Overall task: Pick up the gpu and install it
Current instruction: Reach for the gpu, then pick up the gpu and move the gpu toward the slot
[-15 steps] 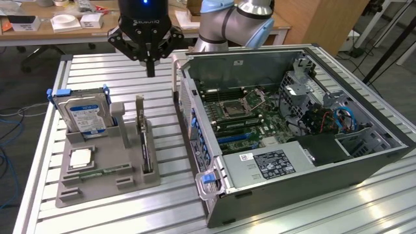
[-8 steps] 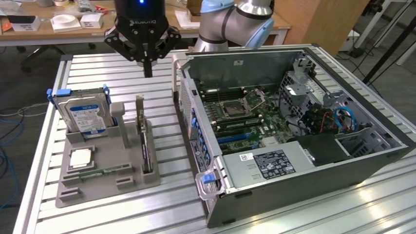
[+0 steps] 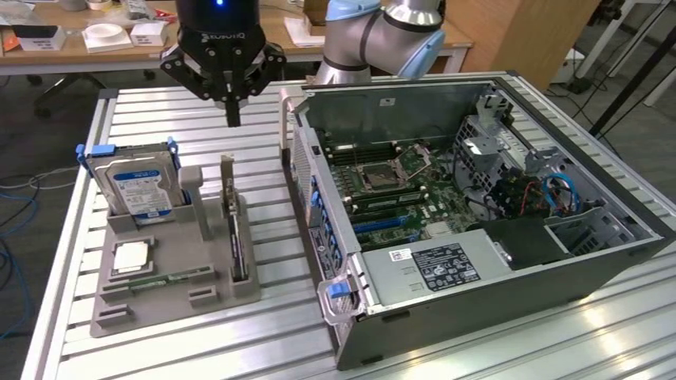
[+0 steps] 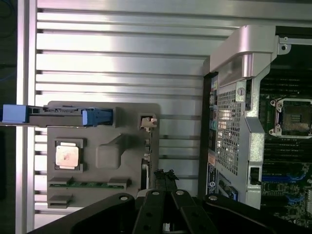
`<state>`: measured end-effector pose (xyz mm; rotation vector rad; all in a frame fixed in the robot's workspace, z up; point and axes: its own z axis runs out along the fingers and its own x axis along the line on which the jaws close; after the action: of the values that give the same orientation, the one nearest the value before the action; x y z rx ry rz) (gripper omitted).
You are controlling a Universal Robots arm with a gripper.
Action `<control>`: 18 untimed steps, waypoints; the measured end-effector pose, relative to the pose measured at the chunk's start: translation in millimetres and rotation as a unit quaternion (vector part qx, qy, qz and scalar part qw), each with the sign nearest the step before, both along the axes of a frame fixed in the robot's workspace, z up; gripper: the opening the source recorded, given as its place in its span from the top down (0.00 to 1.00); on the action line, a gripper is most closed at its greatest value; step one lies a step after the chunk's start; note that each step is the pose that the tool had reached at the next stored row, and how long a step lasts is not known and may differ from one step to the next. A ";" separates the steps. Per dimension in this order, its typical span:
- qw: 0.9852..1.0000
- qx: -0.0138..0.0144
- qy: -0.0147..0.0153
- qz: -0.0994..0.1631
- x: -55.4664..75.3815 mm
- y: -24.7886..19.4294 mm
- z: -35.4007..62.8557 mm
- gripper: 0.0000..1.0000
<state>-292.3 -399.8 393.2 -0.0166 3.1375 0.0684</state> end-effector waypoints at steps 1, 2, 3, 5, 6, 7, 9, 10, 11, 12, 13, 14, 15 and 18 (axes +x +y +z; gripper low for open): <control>1.000 0.000 0.000 0.000 -0.9 0.0 0.0 0.89; 1.000 0.000 0.000 0.000 -1.9 -0.1 0.0 0.89; 1.000 0.000 0.000 0.000 -2.7 -0.1 0.0 0.89; 1.000 0.000 0.000 0.001 -4.3 -0.1 0.0 0.89; 1.000 0.000 0.000 0.001 -4.3 -0.1 0.0 0.89; 1.000 0.000 0.000 0.001 -4.3 -0.1 0.0 0.89; 1.000 0.000 0.000 0.001 -4.4 -0.1 0.0 0.89; 1.000 0.000 0.000 0.001 -4.4 -0.1 0.0 0.89; 1.000 0.000 0.000 0.001 -4.4 -0.1 0.0 0.89; 1.000 0.000 0.000 0.001 -4.4 -0.1 0.0 0.89; 1.000 0.000 0.000 0.001 -4.4 -0.1 0.0 0.89; 1.000 0.000 0.000 0.001 -4.4 -0.1 0.0 0.89; 1.000 0.000 0.000 0.001 -4.4 -0.1 0.0 0.89; 1.000 0.000 0.000 0.001 -4.4 -0.1 0.0 0.89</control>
<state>-296.7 -399.9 393.2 -0.0188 3.1375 0.0684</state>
